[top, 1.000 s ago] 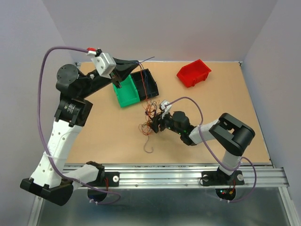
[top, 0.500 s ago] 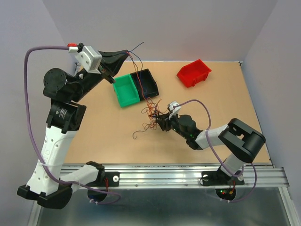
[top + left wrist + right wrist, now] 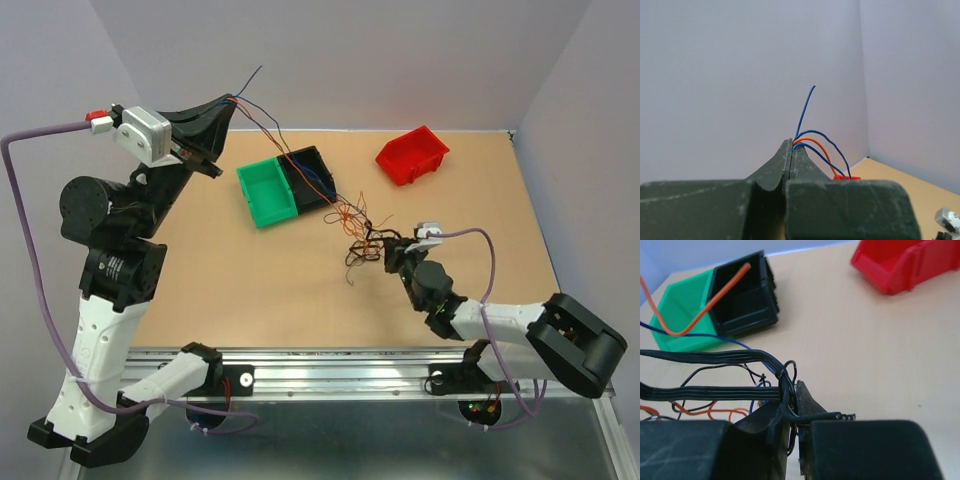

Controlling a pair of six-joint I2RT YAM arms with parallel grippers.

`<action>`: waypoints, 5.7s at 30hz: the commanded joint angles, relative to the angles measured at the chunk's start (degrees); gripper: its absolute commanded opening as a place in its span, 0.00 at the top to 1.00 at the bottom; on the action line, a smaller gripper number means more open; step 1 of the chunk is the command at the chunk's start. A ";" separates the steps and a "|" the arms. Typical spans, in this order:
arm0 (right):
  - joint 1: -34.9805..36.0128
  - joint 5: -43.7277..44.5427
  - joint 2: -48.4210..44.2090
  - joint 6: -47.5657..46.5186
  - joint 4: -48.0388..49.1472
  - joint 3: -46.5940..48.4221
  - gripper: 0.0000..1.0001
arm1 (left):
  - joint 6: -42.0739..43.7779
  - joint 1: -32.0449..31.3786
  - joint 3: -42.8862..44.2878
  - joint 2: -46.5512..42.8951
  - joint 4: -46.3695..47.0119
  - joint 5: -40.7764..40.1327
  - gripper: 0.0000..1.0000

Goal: Untangle the cables

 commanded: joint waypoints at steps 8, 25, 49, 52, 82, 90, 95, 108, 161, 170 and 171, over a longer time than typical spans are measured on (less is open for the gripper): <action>-0.25 24.93 -22.13 8.68 -16.21 -6.52 0.87 | -0.78 -0.26 -2.61 -2.58 4.01 -18.48 1.00; -6.32 25.12 -33.66 13.34 -29.49 -7.75 0.86 | 6.78 -0.35 -14.12 -13.21 10.95 -31.13 1.00; -6.40 -0.10 -29.44 3.50 -27.83 -0.55 0.99 | 26.99 -5.42 -37.41 1.46 4.80 25.56 0.18; -6.31 -4.66 -29.61 2.01 -27.82 2.17 1.00 | 27.87 -9.64 -38.38 4.44 6.11 22.74 0.17; -6.40 -8.83 -26.97 2.61 -28.17 5.79 0.99 | 25.85 -19.24 -28.18 31.36 3.83 11.49 1.00; -6.40 3.57 -31.19 12.10 -35.19 -0.98 0.99 | 16.03 -13.19 -29.24 18.44 5.15 4.71 1.00; -6.40 13.85 -38.74 17.10 -42.13 -2.56 0.99 | 10.56 -4.57 -29.33 13.51 6.03 3.32 1.00; -6.40 23.88 -64.50 20.46 -54.89 -5.90 0.99 | 4.76 1.06 -32.92 5.96 10.86 -13.33 1.00; -6.31 -11.97 -25.93 -3.09 -46.10 28.02 0.99 | 21.81 -25.13 -34.34 20.18 6.73 0.15 0.25; -6.40 -14.87 -25.39 -4.06 -42.68 25.04 0.99 | 21.98 -24.96 -38.03 12.55 9.54 -4.69 0.15; -6.40 -15.48 -25.39 -4.06 -42.68 24.86 1.00 | 22.24 -25.04 -38.81 11.76 10.33 -5.39 0.15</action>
